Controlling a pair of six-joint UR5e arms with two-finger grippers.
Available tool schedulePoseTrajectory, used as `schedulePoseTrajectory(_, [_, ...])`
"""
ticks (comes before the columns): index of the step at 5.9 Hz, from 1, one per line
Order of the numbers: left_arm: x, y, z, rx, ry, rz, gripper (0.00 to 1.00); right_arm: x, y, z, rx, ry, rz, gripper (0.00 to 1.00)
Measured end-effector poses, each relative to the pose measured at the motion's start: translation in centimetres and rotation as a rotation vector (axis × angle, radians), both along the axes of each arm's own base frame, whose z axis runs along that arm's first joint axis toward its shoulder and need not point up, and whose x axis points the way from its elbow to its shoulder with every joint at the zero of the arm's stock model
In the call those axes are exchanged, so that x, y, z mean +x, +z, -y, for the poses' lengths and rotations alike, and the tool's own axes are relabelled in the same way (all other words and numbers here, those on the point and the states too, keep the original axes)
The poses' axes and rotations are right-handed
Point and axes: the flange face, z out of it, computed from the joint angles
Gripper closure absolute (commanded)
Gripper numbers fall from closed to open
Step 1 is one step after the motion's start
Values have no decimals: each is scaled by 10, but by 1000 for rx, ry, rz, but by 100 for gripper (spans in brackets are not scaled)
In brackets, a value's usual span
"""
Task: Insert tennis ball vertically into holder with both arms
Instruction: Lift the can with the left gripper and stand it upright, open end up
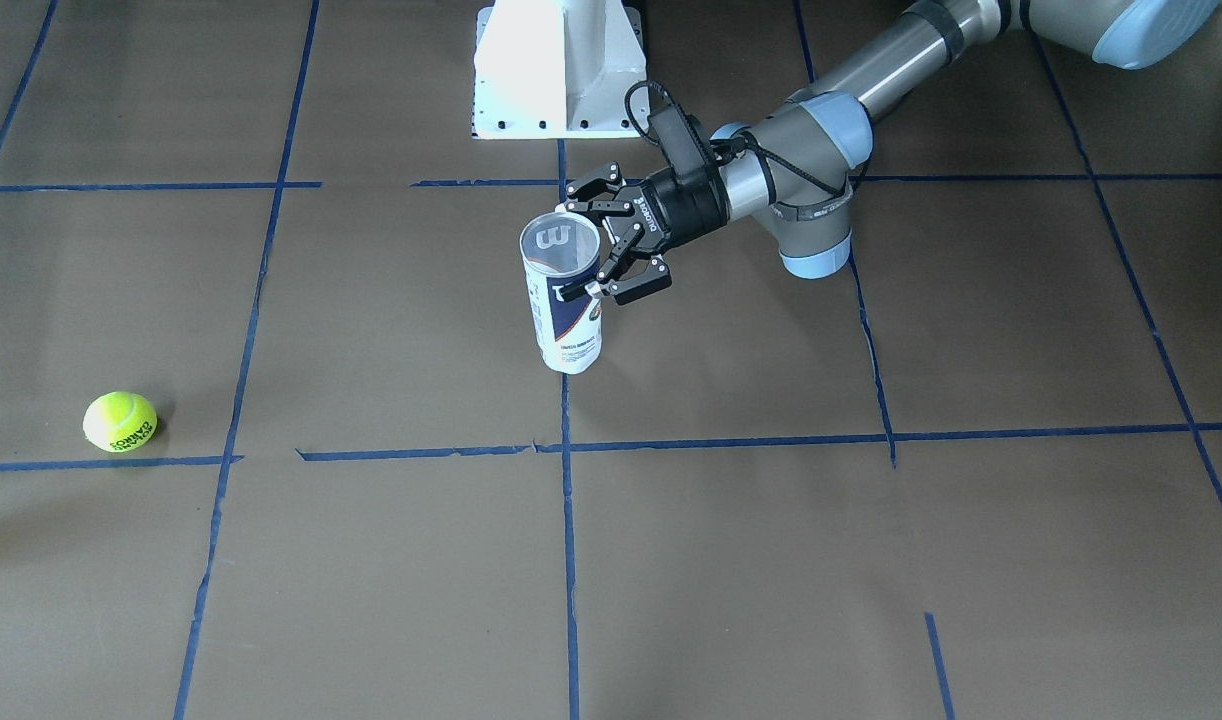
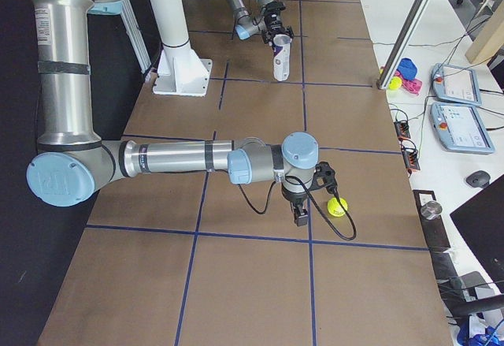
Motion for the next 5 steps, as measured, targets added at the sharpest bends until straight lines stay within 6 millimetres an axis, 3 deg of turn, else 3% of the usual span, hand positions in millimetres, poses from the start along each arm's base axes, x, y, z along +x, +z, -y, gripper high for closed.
schedulePoseTrajectory(2, [16,13,-9,-73,-14,-36,8,0,0,0,1,-1,0,0])
schedulePoseTrajectory(5, [21,18,-13,-99,-9,-42,1,-3,-13,8,9,11,5,0])
